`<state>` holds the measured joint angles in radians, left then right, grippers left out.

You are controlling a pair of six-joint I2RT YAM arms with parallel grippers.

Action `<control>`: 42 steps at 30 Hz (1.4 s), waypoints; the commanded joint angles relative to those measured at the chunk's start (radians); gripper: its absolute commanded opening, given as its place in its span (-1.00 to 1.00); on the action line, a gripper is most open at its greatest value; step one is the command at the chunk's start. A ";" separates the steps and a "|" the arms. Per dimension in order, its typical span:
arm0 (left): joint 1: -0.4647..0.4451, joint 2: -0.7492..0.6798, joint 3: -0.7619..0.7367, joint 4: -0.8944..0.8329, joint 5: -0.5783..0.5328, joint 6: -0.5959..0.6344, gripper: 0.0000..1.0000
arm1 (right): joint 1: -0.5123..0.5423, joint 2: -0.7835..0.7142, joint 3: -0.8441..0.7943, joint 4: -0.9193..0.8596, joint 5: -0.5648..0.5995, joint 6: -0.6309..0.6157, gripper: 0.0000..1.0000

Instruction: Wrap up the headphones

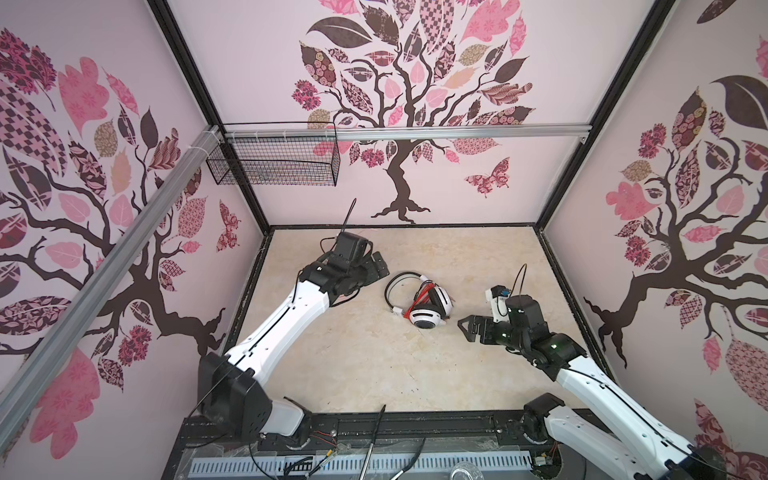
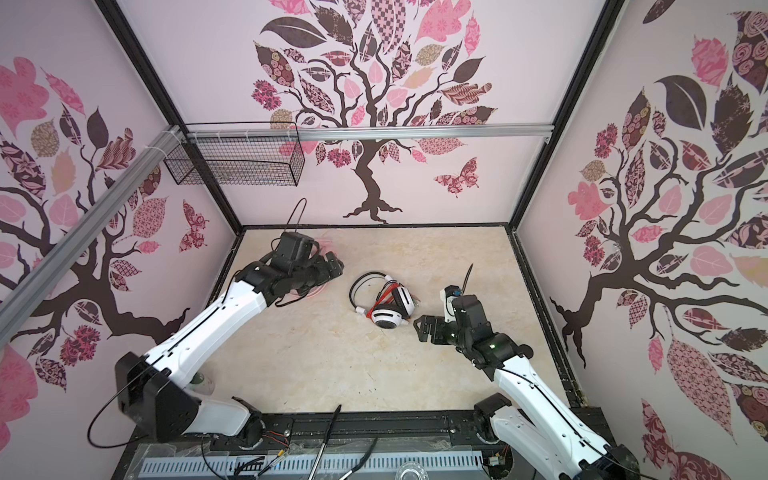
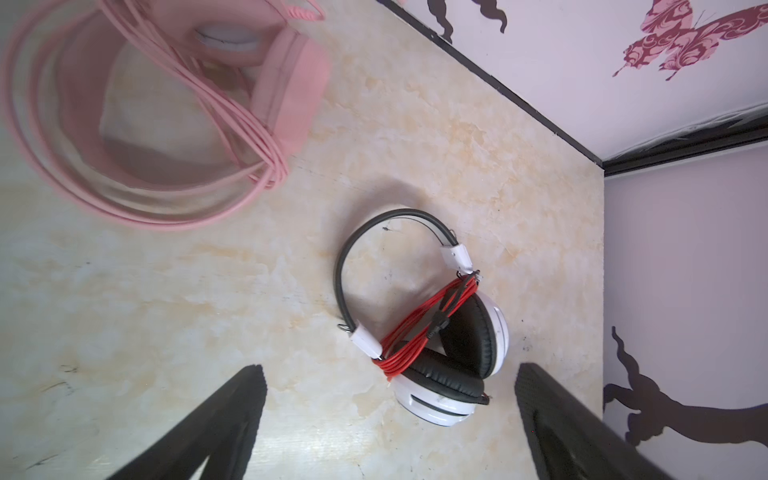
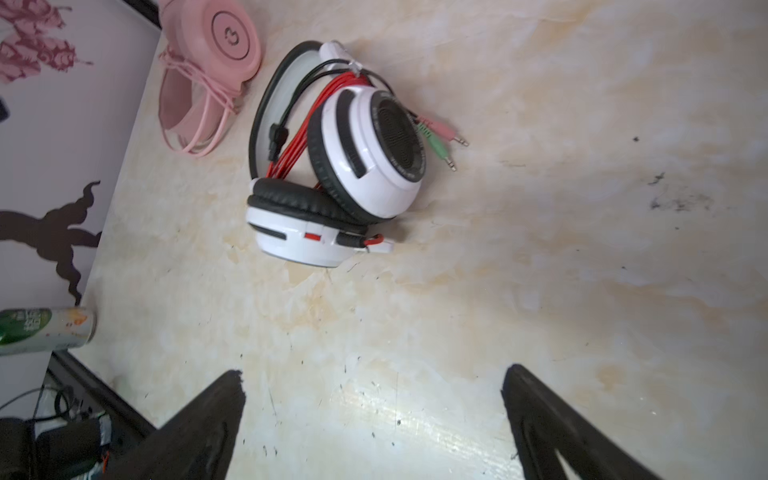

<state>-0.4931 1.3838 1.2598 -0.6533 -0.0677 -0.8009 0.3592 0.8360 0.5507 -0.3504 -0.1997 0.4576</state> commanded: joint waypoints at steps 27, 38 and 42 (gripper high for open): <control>0.015 -0.451 -0.886 1.139 -0.800 0.718 0.94 | -0.066 -0.024 -0.455 1.257 0.714 -0.481 0.99; 0.119 -0.222 -0.931 1.379 -0.753 0.739 0.94 | -0.070 0.639 -0.514 1.976 0.658 -0.615 0.99; 0.215 -0.272 -0.976 1.390 -0.656 0.692 0.94 | -0.092 0.783 -0.484 2.068 0.659 -0.592 0.99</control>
<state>-0.3183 1.1408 0.3202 0.6643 -0.7952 -0.0727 0.2836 1.5616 0.0433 1.4914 0.4679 -0.1284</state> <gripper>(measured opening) 0.972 0.995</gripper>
